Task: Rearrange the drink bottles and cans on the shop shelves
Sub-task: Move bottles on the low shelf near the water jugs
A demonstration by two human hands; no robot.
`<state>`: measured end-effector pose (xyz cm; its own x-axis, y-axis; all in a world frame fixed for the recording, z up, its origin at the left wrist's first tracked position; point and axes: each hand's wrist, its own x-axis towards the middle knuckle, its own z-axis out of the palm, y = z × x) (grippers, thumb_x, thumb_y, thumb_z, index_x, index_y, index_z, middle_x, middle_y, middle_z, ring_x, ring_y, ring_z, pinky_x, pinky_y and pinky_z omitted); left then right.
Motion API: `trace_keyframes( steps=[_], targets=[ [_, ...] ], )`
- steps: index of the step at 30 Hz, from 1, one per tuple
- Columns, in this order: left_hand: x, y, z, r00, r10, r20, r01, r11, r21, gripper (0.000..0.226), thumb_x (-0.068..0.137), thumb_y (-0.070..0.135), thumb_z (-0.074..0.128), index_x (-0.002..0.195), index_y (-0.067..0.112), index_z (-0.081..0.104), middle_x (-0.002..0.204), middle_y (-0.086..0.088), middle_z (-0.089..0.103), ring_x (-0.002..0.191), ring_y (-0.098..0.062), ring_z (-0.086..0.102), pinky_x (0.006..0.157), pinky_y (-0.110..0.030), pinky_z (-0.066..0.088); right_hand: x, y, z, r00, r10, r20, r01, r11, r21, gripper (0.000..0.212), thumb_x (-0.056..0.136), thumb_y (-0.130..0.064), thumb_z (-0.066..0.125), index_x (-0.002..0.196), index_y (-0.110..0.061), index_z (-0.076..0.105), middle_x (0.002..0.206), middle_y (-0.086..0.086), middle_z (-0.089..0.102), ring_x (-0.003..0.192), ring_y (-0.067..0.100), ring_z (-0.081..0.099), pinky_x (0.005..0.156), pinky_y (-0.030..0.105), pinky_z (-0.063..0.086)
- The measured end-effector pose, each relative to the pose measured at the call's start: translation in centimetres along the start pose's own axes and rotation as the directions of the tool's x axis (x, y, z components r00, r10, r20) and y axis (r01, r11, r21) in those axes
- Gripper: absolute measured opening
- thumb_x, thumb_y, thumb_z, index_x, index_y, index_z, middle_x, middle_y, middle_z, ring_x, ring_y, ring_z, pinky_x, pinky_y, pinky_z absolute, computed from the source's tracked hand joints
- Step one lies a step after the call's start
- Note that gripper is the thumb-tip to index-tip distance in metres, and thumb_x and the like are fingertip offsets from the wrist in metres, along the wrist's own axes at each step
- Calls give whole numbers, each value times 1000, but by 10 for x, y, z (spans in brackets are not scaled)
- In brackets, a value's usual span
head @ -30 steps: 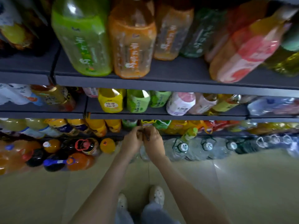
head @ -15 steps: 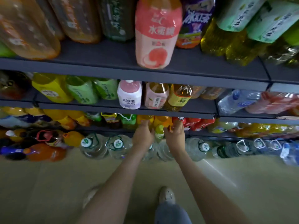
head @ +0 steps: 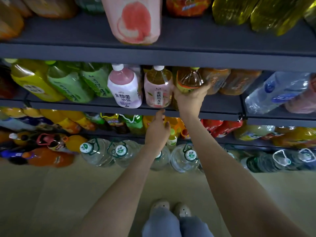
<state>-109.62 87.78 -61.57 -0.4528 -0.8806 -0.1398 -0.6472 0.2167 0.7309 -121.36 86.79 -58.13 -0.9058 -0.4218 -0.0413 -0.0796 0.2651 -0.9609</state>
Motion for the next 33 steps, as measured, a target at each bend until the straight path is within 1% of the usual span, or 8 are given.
trace_keyframes(
  steps=[4, 6, 10, 12, 16, 21, 27, 33],
  targets=[
    [1, 28, -10, 997, -4, -71, -4, 993, -117, 49, 88, 10, 57, 134, 10, 41, 124, -12, 56, 109, -30, 57, 82, -33, 44, -3, 0, -12, 999, -11, -35, 9, 998, -61, 93, 64, -45, 80, 133, -10, 26, 128, 8, 49, 117, 25, 51, 96, 34, 45],
    [0, 49, -17, 998, 30, -52, -36, 994, -105, 62, 85, 15, 63, 140, 10, 35, 138, -13, 47, 122, -29, 49, 94, -35, 42, -13, -6, -31, 999, 44, -16, -45, 997, -70, 86, 65, -41, 81, 128, -12, 29, 121, 6, 52, 108, 22, 54, 87, 30, 45],
    [-16, 86, -34, 968, 60, 243, -55, 998, -26, 96, 75, 19, 75, 149, 12, 14, 152, -12, 20, 138, -27, 28, 109, -33, 30, -50, -27, -88, 993, 111, 26, -107, 985, -137, 77, 62, -37, 83, 116, -11, 35, 110, 5, 57, 98, 23, 59, 77, 30, 46],
    [-28, 107, -42, 921, 100, 376, -118, 993, 26, 106, 68, 23, 80, 149, 15, 12, 147, -13, 28, 132, -30, 37, 106, -36, 36, -70, -45, -121, 987, 156, 46, -147, 975, -164, 74, 62, -37, 84, 113, -13, 36, 105, 1, 56, 92, 18, 58, 73, 25, 42],
    [-63, 166, -68, 843, 122, 524, -177, 983, 55, 100, 61, 38, 83, 137, 19, 22, 121, -6, 57, 106, -27, 60, 80, -32, 50, -95, -101, -187, 983, 178, 52, -165, 966, -200, 73, 59, -38, 87, 108, -14, 38, 102, -1, 59, 90, 16, 59, 74, 27, 45],
    [-100, 256, -97, 814, 275, 512, -301, 953, -34, 92, 58, 40, 84, 132, 20, 35, 125, -3, 57, 114, -23, 56, 77, -24, 42, -101, -174, -264, 989, 144, 24, -133, 957, -258, 71, 60, -34, 86, 105, -13, 36, 102, -1, 56, 99, 22, 59, 76, 27, 42],
    [-132, 371, -84, 747, 453, 486, -555, 827, 83, 79, 69, 43, 75, 130, 15, 34, 122, -11, 58, 114, -33, 55, 81, -32, 43, -83, -216, -361, 993, 53, -104, -69, 985, -155, 72, 62, -30, 87, 104, -16, 31, 103, 2, 54, 104, 24, 59, 72, 21, 35],
    [-161, 463, -32, 715, 553, 428, -621, 784, 25, 85, 66, 46, 76, 134, 26, 29, 126, -4, 55, 113, -28, 56, 86, -38, 48, -45, -219, -459, 985, -68, -158, 56, 995, -80, 74, 64, -30, 86, 111, -23, 30, 106, -2, 57, 95, 12, 57, 75, 17, 40]
  ],
)
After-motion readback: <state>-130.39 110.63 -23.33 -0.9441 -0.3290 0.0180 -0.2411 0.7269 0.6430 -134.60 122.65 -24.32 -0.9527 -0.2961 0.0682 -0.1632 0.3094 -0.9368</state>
